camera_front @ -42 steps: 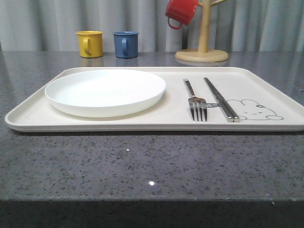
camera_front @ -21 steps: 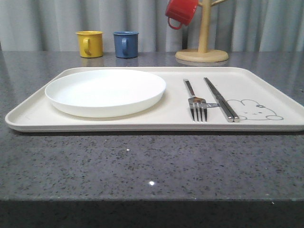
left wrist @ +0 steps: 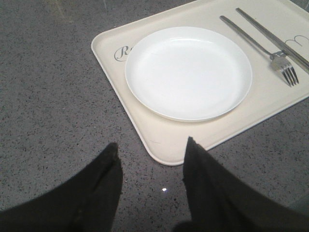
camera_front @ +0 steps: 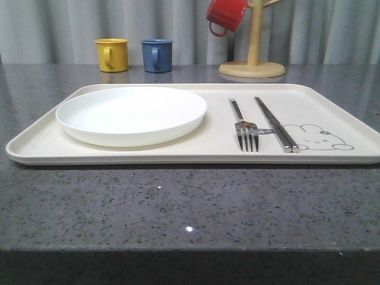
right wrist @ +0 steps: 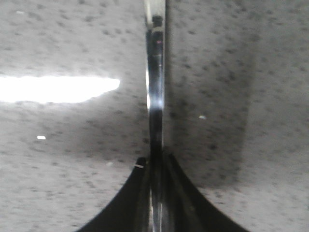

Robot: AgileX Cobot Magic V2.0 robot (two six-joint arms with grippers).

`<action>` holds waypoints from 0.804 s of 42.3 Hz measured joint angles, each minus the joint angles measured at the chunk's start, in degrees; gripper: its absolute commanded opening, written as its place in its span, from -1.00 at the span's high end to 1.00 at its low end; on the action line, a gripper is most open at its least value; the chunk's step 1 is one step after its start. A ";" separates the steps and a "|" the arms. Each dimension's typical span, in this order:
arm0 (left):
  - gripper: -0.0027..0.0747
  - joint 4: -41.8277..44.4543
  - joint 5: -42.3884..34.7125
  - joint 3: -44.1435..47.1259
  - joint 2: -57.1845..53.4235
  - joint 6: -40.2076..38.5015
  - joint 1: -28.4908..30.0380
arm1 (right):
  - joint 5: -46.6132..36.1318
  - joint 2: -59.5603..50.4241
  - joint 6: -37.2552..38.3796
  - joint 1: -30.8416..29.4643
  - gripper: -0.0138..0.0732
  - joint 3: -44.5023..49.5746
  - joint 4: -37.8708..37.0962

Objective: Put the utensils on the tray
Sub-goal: 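Move the right gripper back and grasp the silver spoon, then place the spoon on the tray beside the chopsticks and release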

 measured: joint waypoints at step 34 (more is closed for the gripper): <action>0.15 0.00 -0.49 0.00 0.00 0.00 0.00 | 0.57 -9.92 23.43 31.78 0.59 0.00 6.53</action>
